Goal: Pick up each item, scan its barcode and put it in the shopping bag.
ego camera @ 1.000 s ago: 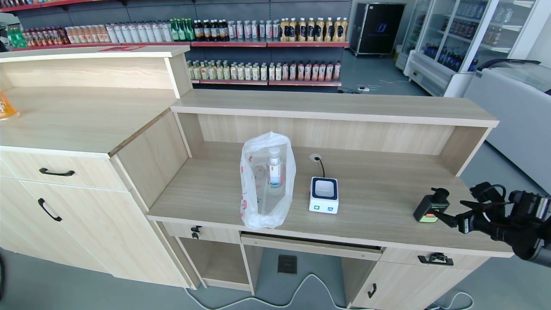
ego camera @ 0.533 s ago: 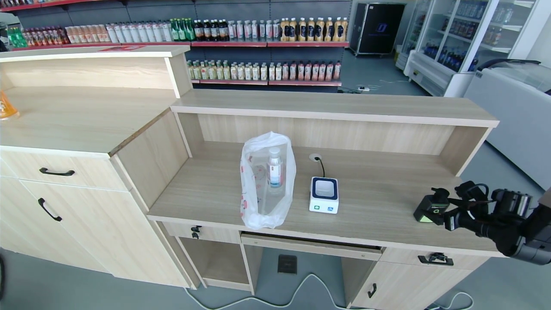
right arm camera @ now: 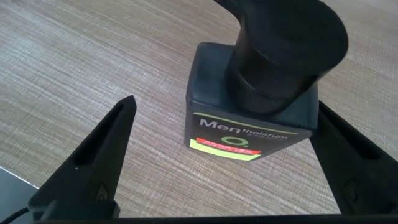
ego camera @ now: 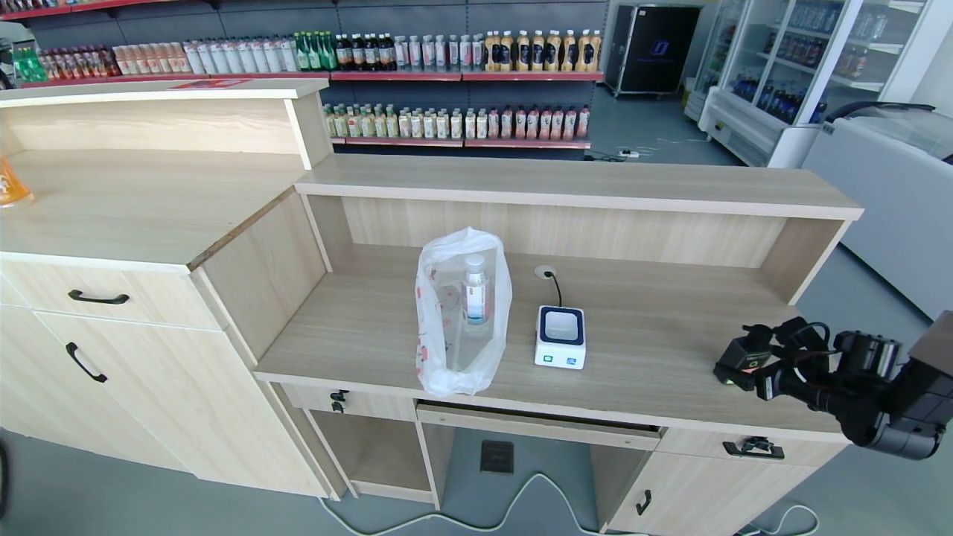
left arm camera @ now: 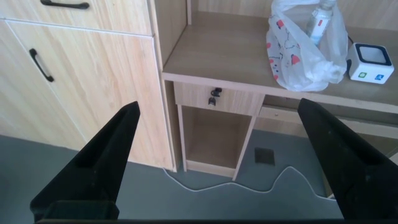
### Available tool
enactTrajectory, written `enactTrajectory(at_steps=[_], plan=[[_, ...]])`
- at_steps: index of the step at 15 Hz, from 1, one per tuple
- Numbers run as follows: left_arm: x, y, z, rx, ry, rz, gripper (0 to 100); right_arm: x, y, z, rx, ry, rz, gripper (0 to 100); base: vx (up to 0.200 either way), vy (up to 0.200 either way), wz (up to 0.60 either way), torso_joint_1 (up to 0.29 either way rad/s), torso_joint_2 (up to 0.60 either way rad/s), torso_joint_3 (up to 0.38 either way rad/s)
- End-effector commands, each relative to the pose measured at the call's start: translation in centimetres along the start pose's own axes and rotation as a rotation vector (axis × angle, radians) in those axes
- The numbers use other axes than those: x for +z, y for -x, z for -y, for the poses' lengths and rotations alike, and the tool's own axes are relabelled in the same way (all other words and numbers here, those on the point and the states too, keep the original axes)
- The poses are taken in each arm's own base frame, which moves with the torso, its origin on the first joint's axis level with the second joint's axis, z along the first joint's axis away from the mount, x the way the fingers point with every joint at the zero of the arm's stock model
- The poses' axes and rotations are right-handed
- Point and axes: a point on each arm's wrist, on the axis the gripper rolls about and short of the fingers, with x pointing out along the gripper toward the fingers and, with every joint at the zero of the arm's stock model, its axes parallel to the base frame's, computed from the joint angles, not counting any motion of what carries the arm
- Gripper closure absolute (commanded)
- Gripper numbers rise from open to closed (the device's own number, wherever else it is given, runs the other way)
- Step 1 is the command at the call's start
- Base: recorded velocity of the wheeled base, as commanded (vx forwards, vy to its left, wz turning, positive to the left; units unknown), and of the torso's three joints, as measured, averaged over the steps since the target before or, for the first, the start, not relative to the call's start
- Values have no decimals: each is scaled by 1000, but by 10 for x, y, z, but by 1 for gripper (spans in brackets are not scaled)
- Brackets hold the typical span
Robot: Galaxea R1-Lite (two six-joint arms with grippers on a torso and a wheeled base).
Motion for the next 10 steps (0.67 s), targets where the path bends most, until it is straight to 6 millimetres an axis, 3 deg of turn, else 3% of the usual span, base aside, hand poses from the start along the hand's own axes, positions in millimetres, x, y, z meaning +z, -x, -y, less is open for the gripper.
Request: enactTrajectory(at_steps=[1, 10], plan=[[0, 0, 0, 0, 0, 1, 0, -4, -2, -1, 4, -3, -4, 0, 0, 0, 0, 0, 0, 0], [0, 0, 0, 0, 0, 1, 0, -8, -16, 4, -1, 2, 20, 0, 0, 0, 0, 0, 0, 0]])
